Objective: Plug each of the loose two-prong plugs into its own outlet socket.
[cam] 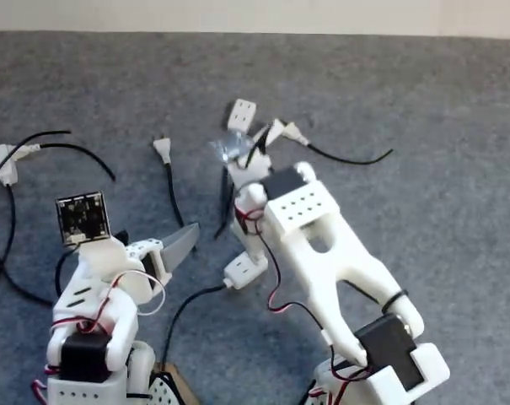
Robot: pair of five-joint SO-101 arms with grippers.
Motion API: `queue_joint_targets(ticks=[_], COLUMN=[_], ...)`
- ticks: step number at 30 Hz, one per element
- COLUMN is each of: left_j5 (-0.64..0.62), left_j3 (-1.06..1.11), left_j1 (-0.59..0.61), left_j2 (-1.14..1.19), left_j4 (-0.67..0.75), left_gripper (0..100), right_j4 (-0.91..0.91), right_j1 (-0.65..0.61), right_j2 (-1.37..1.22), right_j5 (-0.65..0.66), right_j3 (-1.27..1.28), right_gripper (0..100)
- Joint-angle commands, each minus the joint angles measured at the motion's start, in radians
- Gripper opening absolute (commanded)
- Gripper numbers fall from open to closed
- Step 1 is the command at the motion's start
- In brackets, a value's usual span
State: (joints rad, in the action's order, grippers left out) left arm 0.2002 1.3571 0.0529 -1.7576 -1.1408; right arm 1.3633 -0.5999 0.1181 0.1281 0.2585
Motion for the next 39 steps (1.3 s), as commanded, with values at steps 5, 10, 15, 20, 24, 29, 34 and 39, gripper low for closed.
queue_joint_targets(ticks=[5, 10, 15, 20, 24, 29, 34, 39], left_j5=[0.015, 0.08, 0.169, 0.288, 0.318, 0.359, 0.381, 0.381], left_j3=[-0.349, -0.733, -1.017, -1.076, -1.018, -0.975, -0.972, -0.969], left_j1=[0.007, -0.031, -0.17, -0.272, -0.355, -0.437, -0.504, -0.542], left_j2=[0.539, 1.043, 1.331, 1.414, 1.455, 1.55, 1.672, 1.804], left_j4=[-0.04, -0.212, -0.399, -0.473, -0.402, -0.267, -0.176, -0.098], left_gripper=[44, 43, 38, 39, 38, 38, 38, 38], right_j4=[0.291, 0.321, 0.203, -0.058, -0.259, -0.341, -0.346, -0.349], right_j1=[0.018, 0.079, 0.18, 0.32, 0.374, 0.403, 0.417, 0.412], right_j2=[0.054, 0.242, 0.509, 0.886, 1.135, 1.308, 1.394, 1.458], right_j5=[-0.002, -0.049, -0.049, 0.009, 0.048, 0.049, 0.046, 0.048], right_j3=[-0.536, -0.611, -0.298, 0.257, 0.78, 1.096, 1.164, 1.237], right_gripper=[28.2, 28.2, 28.2, 28.2, 28.2, 28.2, 28.2, 28.2])
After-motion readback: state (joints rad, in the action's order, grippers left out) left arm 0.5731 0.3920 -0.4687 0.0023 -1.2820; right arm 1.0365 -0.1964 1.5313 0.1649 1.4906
